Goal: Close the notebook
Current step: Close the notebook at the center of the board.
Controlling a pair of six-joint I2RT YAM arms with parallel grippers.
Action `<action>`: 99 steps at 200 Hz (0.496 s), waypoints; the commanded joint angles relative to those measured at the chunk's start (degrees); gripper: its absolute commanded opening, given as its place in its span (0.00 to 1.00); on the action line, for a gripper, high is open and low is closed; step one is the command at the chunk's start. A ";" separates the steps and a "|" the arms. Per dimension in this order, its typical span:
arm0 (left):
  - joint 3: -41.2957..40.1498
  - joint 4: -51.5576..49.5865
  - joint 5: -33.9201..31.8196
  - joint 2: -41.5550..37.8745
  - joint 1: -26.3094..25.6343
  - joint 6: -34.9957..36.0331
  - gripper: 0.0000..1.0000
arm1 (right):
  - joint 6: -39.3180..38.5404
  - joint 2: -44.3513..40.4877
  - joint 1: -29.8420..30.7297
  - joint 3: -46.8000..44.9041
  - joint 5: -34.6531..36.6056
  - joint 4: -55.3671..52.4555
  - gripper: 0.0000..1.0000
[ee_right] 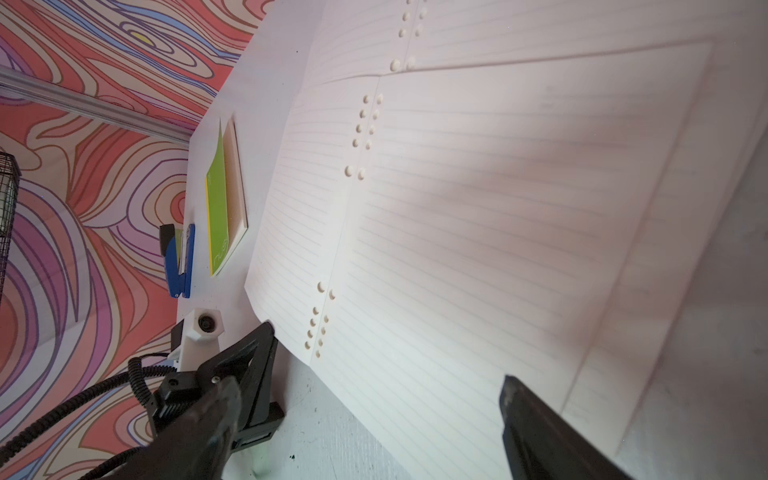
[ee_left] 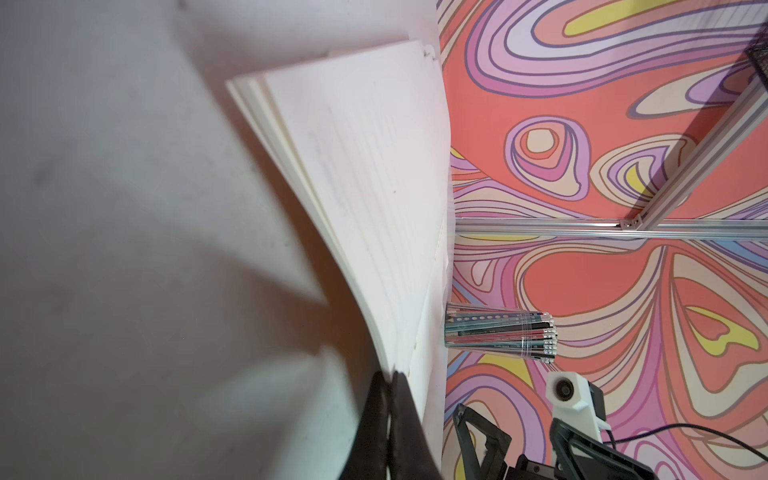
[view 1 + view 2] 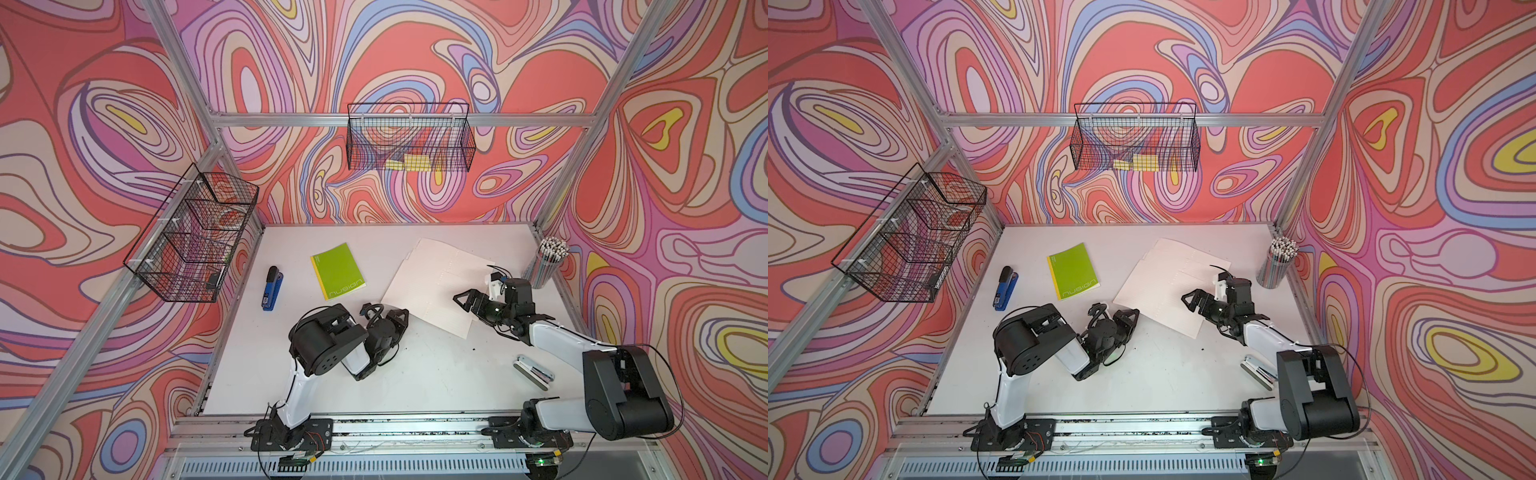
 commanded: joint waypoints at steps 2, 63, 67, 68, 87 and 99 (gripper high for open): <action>-6.40 -3.84 -4.29 2.15 -0.16 0.63 0.00 | 1.07 -0.75 -0.31 -0.97 -1.34 1.58 0.98; -13.70 -1.16 -7.24 -3.50 -0.76 3.32 0.00 | 3.89 -4.88 1.81 -0.98 -1.29 1.00 0.98; -14.10 -1.18 -7.80 -4.23 -0.90 3.68 0.00 | 4.08 -4.99 2.24 -1.02 -1.03 1.07 0.98; -14.25 -1.23 -7.93 -4.35 -0.90 3.75 0.00 | 4.11 -4.99 2.39 -1.03 -1.01 1.07 0.98; -16.80 -1.41 -10.48 -7.28 -1.79 3.94 0.00 | 5.35 -5.13 6.21 -0.92 1.37 1.36 0.98; -18.01 -1.36 -11.41 -8.59 -2.20 3.69 0.00 | 6.63 -4.85 9.06 -1.01 2.77 2.36 0.98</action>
